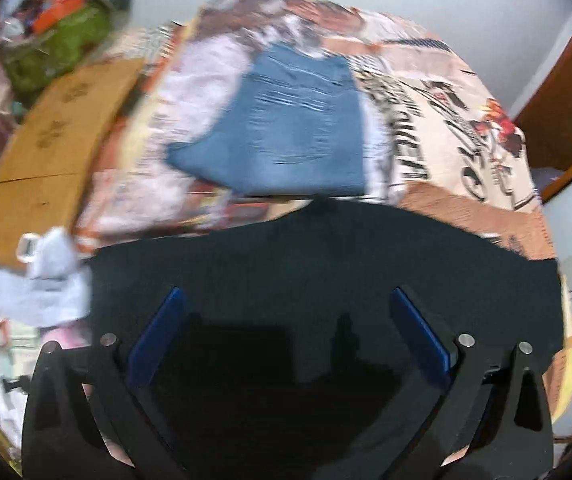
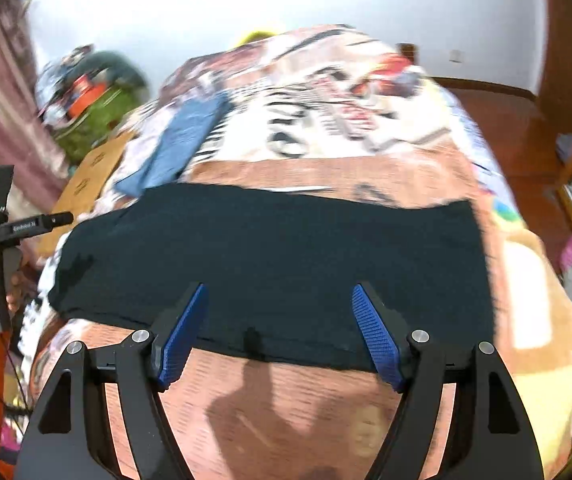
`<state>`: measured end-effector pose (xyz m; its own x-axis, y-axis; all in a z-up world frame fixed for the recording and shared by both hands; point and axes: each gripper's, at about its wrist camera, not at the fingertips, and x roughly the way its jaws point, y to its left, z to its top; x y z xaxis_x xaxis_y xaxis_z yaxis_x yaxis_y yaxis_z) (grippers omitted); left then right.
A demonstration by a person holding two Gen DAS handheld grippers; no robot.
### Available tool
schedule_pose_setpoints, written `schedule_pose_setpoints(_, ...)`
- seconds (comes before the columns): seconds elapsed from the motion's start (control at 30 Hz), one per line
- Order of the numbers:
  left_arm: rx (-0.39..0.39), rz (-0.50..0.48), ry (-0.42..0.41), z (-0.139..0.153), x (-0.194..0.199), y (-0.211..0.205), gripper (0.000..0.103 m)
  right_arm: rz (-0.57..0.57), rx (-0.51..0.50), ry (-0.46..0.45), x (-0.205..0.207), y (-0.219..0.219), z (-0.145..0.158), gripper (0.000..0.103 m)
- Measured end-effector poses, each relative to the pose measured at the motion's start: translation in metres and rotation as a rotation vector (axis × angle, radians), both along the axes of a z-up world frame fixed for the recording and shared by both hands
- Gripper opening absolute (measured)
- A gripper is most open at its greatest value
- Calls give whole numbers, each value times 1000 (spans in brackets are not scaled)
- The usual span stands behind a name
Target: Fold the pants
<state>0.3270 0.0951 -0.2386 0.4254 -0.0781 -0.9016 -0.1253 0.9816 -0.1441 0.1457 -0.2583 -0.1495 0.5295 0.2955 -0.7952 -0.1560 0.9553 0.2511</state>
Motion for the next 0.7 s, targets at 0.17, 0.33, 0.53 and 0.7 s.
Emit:
schedule_pose_setpoints(0.17,35,-31,86,-39,44,-38,103,-143,30,33,-13,-50,-9,72)
schedule_pose_setpoints(0.33,145,-93,131,-68,42,-64,103,-240,38,94,-31,-84,-28,72)
schedule_pose_setpoints(0.53,170,-132,95,-50,7,-68,103,-303,77,144,-36,-103,-42,72)
schedule_pose_setpoints(0.7,137,-141,92,-42,-21,-67,103,-303,150,162,-38,-103,-54,72)
